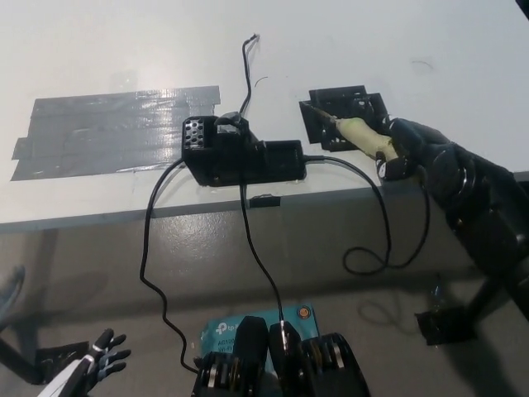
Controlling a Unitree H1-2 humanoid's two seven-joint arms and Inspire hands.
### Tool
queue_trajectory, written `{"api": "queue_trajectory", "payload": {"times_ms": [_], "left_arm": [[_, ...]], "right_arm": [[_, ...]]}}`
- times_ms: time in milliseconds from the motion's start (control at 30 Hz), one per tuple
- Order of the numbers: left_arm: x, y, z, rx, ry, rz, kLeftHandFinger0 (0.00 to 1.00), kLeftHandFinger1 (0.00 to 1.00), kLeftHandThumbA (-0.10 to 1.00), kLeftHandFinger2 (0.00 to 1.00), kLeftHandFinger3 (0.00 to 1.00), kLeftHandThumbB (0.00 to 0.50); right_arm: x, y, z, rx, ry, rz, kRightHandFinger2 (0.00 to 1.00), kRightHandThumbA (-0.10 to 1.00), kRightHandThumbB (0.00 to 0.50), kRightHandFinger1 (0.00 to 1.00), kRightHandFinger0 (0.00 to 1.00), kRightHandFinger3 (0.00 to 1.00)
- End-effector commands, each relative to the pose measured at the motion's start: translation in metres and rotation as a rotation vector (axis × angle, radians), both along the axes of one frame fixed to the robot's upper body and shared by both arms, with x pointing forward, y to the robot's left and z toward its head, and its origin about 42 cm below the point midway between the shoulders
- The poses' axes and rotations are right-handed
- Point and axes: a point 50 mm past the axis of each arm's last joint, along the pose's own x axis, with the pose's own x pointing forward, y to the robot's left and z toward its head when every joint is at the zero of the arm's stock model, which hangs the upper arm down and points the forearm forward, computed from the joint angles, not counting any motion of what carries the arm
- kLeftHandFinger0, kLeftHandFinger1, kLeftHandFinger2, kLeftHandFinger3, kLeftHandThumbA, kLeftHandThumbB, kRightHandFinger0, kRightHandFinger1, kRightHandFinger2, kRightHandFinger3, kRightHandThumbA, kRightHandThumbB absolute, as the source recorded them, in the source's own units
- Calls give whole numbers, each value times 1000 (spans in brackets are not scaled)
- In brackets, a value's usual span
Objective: The robot uses its right hand to grab and lift the soldering gun kept on the middle of the table and puts it in its base
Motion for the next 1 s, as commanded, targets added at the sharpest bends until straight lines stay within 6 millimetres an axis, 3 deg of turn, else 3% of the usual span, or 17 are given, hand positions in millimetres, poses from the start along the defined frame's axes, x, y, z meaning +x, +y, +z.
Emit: {"api": "queue_trajectory", "payload": {"times_ms": [0,33,167,200,267,367,433,567,600,633,667,733,767,800,833,867,967], "left_arm": [[0,3,3,15,8,-30,1000,1000,1000,1000,1000,500],[1,3,2,-1,20,-36,1000,1000,1000,1000,1000,500],[2,2,3,16,17,-56,1000,1000,1000,1000,1000,500],[2,1,3,19,18,-61,1000,1000,1000,1000,1000,500],[2,1,3,22,21,-67,1000,1000,1000,1000,1000,500],[4,0,3,23,21,-78,1000,1000,1000,1000,1000,500],[4,-2,5,17,20,-83,1000,1000,1000,1000,1000,500],[6,-2,8,7,11,-87,1000,1000,1000,1000,1000,500],[6,-2,8,11,11,-93,1000,995,1000,1000,1000,500],[8,-2,9,5,13,-99,1000,1000,1000,1000,1000,500],[8,-1,10,-1,14,-108,1000,1000,1000,1000,1000,500],[9,-1,10,-2,15,-116,1000,1000,1000,1000,1000,500],[8,-1,11,-2,16,-121,1000,1000,1000,1000,1000,500],[8,-2,11,-7,16,-125,1000,1000,1000,1000,1000,500],[8,-2,11,-11,17,-126,1000,1000,1000,1000,1000,500],[8,-2,11,-15,18,-130,1000,1000,1000,1000,1000,500],[9,-2,11,-15,20,-136,1000,1000,1000,1000,1000,500]], "right_arm": [[-18,-15,-55,-111,163,-35,402,-100,0,132,59,1000],[-20,-19,-59,-133,174,-26,567,-100,0,285,216,1000],[-28,-27,-68,-177,187,-16,916,-100,0,758,708,1000],[-31,-29,-72,-167,193,-22,942,-100,0,803,741,994],[-34,-29,-76,-163,219,-9,905,-100,1,734,629,1000],[-37,-29,-80,-149,247,-31,900,-91,11,715,610,1000],[-36,-26,-84,-156,260,-21,863,219,83,671,541,1000],[-33,-22,-77,-179,272,-15,887,375,154,670,531,1000],[-33,-21,-76,-173,284,-26,771,396,196,516,351,1000],[-32,-19,-74,-193,298,-30,791,478,255,498,310,1000],[-31,-19,-72,-163,329,-42,420,530,376,49,12,1000],[-29,-20,-73,-156,365,-56,333,540,422,0,0,1000],[-29,-20,-73,-163,377,-57,530,549,428,208,173,1000],[-29,-21,-73,-154,381,-61,987,527,417,611,549,1000],[-29,-21,-73,-155,383,-61,1000,539,424,821,714,1000],[-29,-22,-73,-173,389,-59,1000,561,441,1000,999,1000],[-28,-22,-73,-223,392,-56,1000,628,468,1000,1000,1000]]}}
